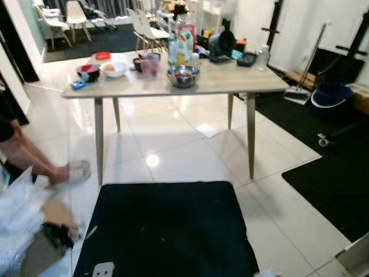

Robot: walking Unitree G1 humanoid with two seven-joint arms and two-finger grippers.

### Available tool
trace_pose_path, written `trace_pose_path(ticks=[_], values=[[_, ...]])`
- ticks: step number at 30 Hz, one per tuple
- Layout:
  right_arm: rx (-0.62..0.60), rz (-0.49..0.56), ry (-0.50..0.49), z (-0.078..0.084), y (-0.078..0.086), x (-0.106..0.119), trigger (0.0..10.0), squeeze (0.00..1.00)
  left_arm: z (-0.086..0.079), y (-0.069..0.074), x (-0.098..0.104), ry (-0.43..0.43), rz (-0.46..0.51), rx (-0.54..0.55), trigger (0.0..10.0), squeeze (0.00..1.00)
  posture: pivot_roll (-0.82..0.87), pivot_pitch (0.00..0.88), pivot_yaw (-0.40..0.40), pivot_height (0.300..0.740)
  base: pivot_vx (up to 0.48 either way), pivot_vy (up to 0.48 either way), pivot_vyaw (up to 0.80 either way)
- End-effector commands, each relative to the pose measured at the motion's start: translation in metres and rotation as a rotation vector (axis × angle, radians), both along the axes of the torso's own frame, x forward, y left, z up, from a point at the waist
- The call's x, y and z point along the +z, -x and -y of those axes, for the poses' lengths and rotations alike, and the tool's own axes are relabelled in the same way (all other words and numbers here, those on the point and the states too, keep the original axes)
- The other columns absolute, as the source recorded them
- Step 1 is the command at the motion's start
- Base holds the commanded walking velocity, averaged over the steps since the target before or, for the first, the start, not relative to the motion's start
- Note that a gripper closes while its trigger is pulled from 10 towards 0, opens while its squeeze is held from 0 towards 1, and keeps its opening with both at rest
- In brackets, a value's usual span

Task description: Restocking fridge

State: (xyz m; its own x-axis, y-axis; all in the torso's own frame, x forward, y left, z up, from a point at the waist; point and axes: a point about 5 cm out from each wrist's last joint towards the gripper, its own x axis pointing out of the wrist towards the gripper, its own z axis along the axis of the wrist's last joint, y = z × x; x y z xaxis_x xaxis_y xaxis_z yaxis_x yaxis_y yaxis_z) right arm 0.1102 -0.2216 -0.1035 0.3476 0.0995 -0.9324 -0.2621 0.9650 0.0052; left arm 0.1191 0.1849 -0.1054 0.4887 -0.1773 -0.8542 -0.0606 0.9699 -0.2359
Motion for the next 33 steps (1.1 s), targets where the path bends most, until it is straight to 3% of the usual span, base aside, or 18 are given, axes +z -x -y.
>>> trace_pose_path(ticks=[1,19,28,33], values=[[0.003,-0.021,0.002,0.001,0.006,-0.001,10.0,0.0,-0.001,0.003,-0.001,-0.011,-0.02,-0.008,10.0,0.0,-0.05,0.0,0.001,0.74,0.0,0.0,0.75],[0.01,-0.002,0.011,0.002,0.001,0.0,10.0,0.0,-0.005,0.004,-0.001,-0.024,-0.028,0.013,10.0,0.0,-0.05,0.0,-0.001,0.74,0.0,0.0,0.71],[-0.001,0.009,0.038,0.005,-0.003,0.002,10.0,0.0,-0.003,0.001,-0.001,-0.02,-0.023,0.013,10.0,0.0,-0.05,0.0,-0.004,0.74,0.0,0.0,0.0],[-0.002,0.003,0.042,0.006,-0.001,0.001,10.0,0.0,-0.004,0.007,-0.003,-0.042,-0.059,0.001,10.0,0.0,-0.05,0.0,-0.005,0.74,0.0,0.0,0.0]])
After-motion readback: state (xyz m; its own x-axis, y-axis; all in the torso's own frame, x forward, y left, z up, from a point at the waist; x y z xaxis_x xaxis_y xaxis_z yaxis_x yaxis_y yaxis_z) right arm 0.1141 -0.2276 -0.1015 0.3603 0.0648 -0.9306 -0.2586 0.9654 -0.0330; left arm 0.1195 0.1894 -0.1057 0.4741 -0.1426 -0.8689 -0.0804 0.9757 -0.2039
